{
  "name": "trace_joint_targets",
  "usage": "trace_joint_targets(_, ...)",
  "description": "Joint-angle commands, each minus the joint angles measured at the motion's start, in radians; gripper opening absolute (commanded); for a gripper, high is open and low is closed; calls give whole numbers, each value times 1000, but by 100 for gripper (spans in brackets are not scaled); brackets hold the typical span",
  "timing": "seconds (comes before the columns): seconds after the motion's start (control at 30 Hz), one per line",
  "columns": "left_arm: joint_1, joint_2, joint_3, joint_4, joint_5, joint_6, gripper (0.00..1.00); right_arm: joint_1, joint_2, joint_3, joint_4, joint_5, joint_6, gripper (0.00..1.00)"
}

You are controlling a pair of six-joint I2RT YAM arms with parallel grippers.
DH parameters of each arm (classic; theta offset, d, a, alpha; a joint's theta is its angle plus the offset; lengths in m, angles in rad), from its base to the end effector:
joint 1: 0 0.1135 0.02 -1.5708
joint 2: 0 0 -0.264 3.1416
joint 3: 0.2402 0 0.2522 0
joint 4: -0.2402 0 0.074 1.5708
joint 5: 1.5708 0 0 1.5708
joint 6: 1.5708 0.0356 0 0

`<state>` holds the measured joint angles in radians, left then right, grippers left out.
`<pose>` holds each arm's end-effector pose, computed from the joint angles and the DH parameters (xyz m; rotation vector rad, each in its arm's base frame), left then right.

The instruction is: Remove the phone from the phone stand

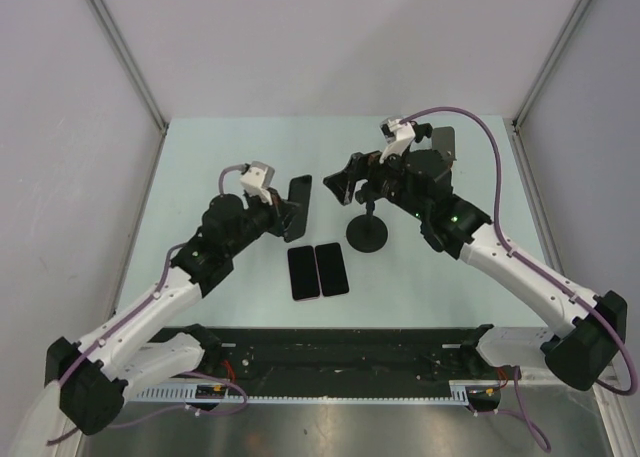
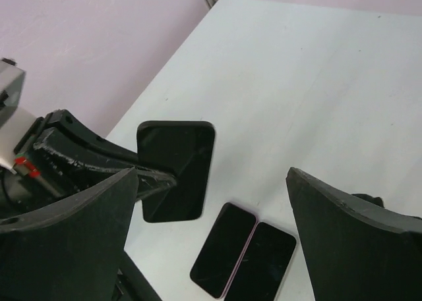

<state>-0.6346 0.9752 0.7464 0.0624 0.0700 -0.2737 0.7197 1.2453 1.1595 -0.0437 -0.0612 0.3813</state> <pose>0.1854 -0.1396 0.3168 0.3739 1.7534 -0.7215 0.2192 0.1950 0.3883 -0.3464 1.7442 0.8630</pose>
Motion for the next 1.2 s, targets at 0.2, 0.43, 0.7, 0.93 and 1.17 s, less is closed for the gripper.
trace_joint_targets(0.2, 326, -79, -169, -237, 174, -166, 1, -81, -86, 49, -91, 60, -124, 100)
trace_joint_targets(0.43, 449, -12, -246, -288, 254, -235, 0, -128, -81, 42, -128, 51, -147, 100)
trace_joint_targets(0.7, 472, 52, -288, -285, 346, -257, 0, -137, -40, 32, -140, 11, -167, 100)
trace_joint_targets(0.93, 470, 80, -323, -260, 412, -298, 0, -144, -12, 22, -127, -15, -182, 100)
trace_joint_targets(1.17, 470, 119, -346, -216, 422, -337, 0, -157, 5, 8, -99, -28, -174, 100)
